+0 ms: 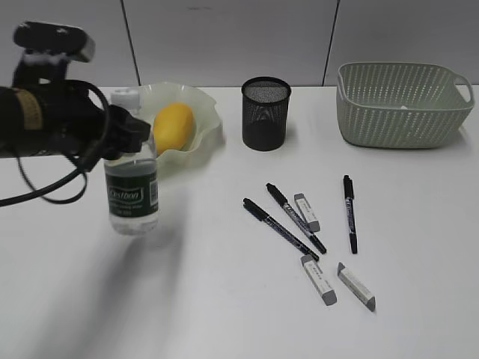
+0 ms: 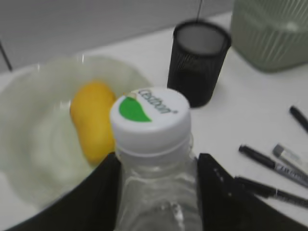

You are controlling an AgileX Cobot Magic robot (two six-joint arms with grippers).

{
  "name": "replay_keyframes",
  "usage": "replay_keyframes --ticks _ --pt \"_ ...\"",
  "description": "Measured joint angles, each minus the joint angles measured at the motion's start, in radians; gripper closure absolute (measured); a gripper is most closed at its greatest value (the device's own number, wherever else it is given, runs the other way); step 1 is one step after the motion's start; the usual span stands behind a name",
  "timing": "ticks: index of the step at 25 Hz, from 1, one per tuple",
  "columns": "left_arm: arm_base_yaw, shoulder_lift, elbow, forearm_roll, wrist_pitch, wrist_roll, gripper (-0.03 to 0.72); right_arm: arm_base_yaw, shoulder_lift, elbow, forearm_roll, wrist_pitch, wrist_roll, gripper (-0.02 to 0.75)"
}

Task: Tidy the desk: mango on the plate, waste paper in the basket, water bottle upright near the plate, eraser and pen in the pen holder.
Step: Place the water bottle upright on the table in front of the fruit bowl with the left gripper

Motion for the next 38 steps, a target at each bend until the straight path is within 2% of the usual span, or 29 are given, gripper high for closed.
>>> replay_keyframes --ticks 3,8,14,21,26,30,32,34,36,38 --pt "0.079 0.013 0.088 0.005 -0.245 0.075 0.333 0.000 0.000 0.000 0.000 0.000 0.000 0.324" --pt "0.174 0.129 0.110 -0.004 -0.379 0.206 0.333 0.000 0.000 0.000 0.000 -0.001 0.000 0.323" --pt "0.182 0.264 0.110 -0.007 -0.590 0.251 0.333 0.000 0.000 0.000 0.001 -0.001 0.000 0.323" --pt "0.182 0.287 0.110 0.004 -0.626 0.255 0.329 0.000 0.000 0.000 0.001 -0.001 -0.001 0.325" --pt "0.182 0.267 0.110 0.007 -0.628 0.255 0.235 0.000 -0.001 0.000 0.001 -0.001 -0.001 0.325" --pt "0.182 0.158 0.110 0.006 -0.652 0.255 0.171 0.000 -0.002 0.000 0.001 -0.001 -0.001 0.325" --pt "0.182 0.080 0.110 0.006 -0.624 0.251 0.127 0.000 -0.002 0.000 0.001 -0.001 -0.001 0.325" --pt "0.182 -0.020 0.108 0.001 -0.521 0.206 0.115 0.000 -0.003 0.000 0.001 -0.001 -0.001 0.325" --pt "0.182 -0.152 0.092 -0.017 -0.288 0.143 0.147 0.000 -0.003 0.000 0.001 -0.001 -0.001 0.325" --pt "0.182 -0.308 0.060 -0.031 0.004 0.119 0.214 0.000 -0.003 0.000 0.001 -0.001 -0.001 0.325"
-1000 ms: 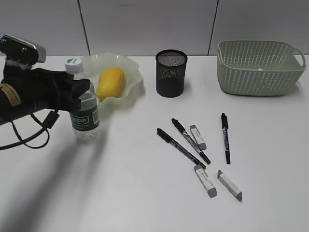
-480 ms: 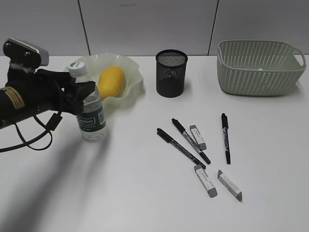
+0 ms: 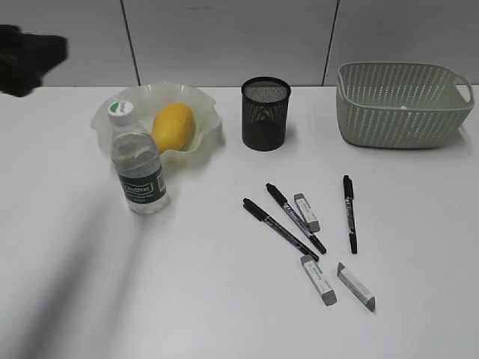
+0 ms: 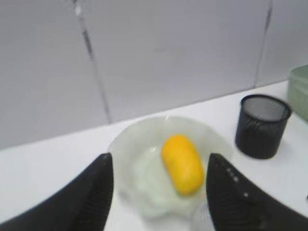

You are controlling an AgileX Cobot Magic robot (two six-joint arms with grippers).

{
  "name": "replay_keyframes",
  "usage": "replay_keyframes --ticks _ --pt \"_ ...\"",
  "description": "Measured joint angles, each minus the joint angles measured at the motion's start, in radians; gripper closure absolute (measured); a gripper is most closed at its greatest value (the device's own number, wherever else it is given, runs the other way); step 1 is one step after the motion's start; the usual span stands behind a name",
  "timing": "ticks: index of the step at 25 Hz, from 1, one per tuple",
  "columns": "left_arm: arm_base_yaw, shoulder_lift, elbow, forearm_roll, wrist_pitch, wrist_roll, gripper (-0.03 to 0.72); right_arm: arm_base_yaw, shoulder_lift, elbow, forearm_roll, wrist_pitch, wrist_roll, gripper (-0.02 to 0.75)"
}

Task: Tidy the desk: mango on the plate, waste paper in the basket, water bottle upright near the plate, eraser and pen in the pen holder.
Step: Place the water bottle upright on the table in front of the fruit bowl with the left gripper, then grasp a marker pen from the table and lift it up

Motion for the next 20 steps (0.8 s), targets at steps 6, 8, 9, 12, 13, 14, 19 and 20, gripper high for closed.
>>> replay_keyframes --ticks 6,8,9,12,13,14,19,20 --pt "0.000 -0.448 -0.049 -0.040 0.846 -0.003 0.371 0.000 0.000 0.000 -0.001 0.000 0.000 0.325" --pt "0.000 -0.587 -0.051 -0.067 1.041 0.037 0.379 0.000 0.000 0.000 -0.001 0.000 0.000 0.325" --pt "0.000 -0.642 -0.051 -0.085 1.101 0.069 0.381 0.000 0.000 0.000 -0.001 0.000 0.000 0.325" --pt "0.000 -0.836 -0.045 -0.132 1.205 0.131 0.385 0.000 0.000 0.000 -0.001 0.000 0.000 0.325" --pt "0.000 -0.883 -0.035 -0.141 1.220 0.138 0.386 0.000 0.000 0.000 -0.001 0.000 0.000 0.325" --pt "0.000 -0.932 -0.018 -0.150 1.240 0.140 0.386 0.000 0.000 0.000 -0.001 0.000 0.000 0.325" --pt "0.000 -1.092 0.067 -0.188 1.259 0.143 0.387 0.000 0.000 0.000 -0.001 -0.001 0.000 0.325" --pt "0.000 -1.109 0.084 -0.190 1.251 0.144 0.387 0.000 0.000 0.000 -0.001 -0.001 0.000 0.326"
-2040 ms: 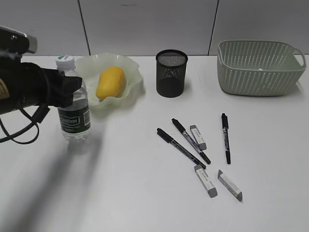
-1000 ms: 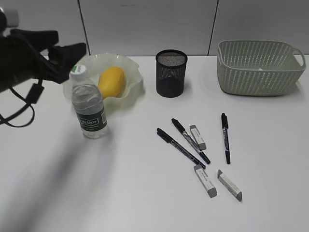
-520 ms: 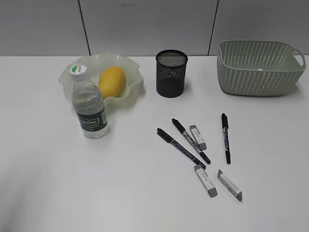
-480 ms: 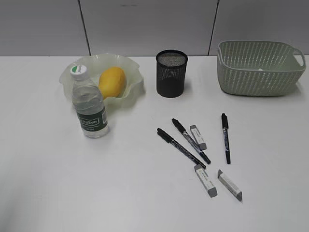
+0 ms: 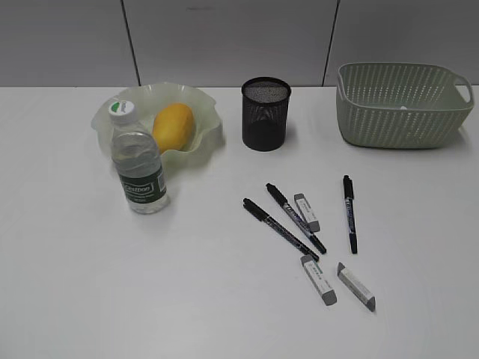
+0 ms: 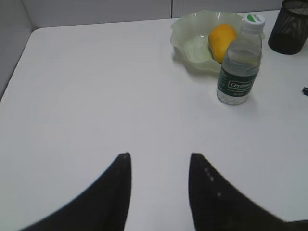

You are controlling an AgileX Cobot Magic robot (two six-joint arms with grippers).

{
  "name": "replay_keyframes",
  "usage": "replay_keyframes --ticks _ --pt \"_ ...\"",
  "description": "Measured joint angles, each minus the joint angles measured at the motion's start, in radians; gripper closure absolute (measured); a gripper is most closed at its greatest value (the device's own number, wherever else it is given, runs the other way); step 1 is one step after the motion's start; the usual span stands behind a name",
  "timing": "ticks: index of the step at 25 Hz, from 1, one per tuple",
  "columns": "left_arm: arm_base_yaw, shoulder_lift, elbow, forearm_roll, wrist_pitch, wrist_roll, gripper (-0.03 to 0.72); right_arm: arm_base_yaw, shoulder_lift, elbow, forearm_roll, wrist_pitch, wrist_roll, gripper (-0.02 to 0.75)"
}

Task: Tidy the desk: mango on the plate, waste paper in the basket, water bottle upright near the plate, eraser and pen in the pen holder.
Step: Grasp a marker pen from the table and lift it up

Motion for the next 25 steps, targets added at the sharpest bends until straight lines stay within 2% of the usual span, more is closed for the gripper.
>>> replay_keyframes --ticks 5,9,13,16,20,25 --pt "0.000 -0.052 0.017 -0.002 -0.006 0.006 0.387 0.000 0.010 -0.008 0.000 -0.015 -0.017 0.330" --pt "0.001 -0.052 0.017 -0.002 -0.008 0.006 0.388 0.000 0.155 -0.024 0.018 -0.186 -0.113 0.342" --pt "0.001 -0.052 0.017 -0.002 -0.008 0.006 0.388 0.000 0.490 -0.034 0.044 -0.407 -0.134 0.348" --pt "0.001 -0.053 0.017 -0.002 -0.010 0.006 0.388 0.000 0.804 -0.099 0.105 -0.533 -0.136 0.350" --pt "0.002 -0.053 0.017 -0.006 -0.010 0.006 0.388 0.000 1.201 -0.273 0.188 -0.568 -0.135 0.353" --pt "0.002 -0.053 0.017 -0.009 -0.010 0.006 0.388 0.022 1.576 -0.497 0.206 -0.549 -0.134 0.354"
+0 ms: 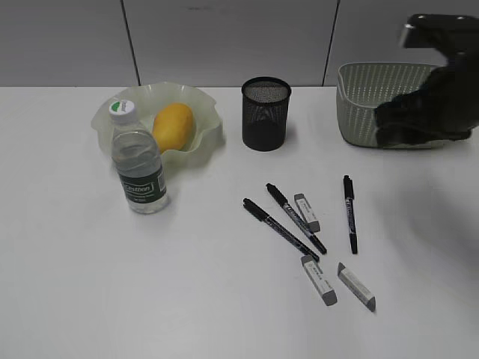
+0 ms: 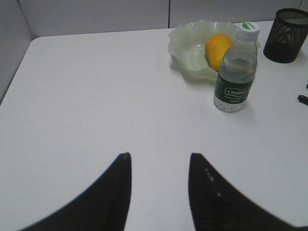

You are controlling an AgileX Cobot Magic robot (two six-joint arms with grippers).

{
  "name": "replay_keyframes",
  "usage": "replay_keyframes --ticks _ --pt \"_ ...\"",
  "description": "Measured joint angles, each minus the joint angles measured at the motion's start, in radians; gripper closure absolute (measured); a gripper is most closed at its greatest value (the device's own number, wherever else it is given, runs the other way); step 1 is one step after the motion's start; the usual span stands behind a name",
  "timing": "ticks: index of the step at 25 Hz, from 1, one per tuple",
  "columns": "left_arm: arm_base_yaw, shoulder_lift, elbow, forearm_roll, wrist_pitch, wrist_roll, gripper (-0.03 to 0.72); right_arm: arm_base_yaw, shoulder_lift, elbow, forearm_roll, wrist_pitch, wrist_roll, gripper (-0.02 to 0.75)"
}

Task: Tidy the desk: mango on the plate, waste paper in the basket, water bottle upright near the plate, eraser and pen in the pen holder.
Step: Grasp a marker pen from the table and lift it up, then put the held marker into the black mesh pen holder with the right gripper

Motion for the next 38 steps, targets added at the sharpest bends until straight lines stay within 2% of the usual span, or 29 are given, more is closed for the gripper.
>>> replay_keyframes --ticks 5,13,16,18,22,24,26,30,32,34,38 --pt "0.000 0.000 0.000 0.000 0.000 0.000 0.388 0.051 0.249 -0.153 -0.041 0.056 0.114 0.353" --pt "0.000 0.000 0.000 0.000 0.000 0.000 0.388 0.076 0.484 -0.264 -0.140 0.137 0.271 0.364" --pt "0.000 0.000 0.000 0.000 0.000 0.000 0.388 0.076 0.508 -0.276 -0.174 0.154 0.308 0.462" --pt "0.000 0.000 0.000 0.000 0.000 0.000 0.388 0.076 0.510 -0.279 -0.174 0.156 0.315 0.615" --pt "0.000 0.000 0.000 0.000 0.000 0.000 0.388 0.083 0.480 -0.275 -0.168 0.114 0.292 0.629" --pt "0.000 0.000 0.000 -0.001 0.000 0.000 0.388 0.103 0.389 -0.240 -0.164 -0.016 0.252 0.629" --pt "0.000 0.000 0.000 -0.001 0.000 0.000 0.388 0.137 0.262 -0.156 -0.164 -0.269 0.228 0.629" --pt "0.000 0.000 0.000 -0.001 0.000 0.000 0.388 0.176 0.114 0.015 -0.159 -1.027 0.202 0.631" --pt "0.000 0.000 0.000 -0.001 0.000 0.000 0.388 0.176 0.165 0.016 -0.153 -1.279 0.146 0.631" --pt "0.000 0.000 0.000 -0.001 0.000 0.000 0.388 0.175 0.266 -0.031 -0.144 -1.355 0.114 0.631" --pt "0.000 0.000 0.000 -0.001 0.000 0.000 0.388 0.175 0.438 -0.158 -0.140 -1.367 0.100 0.631"
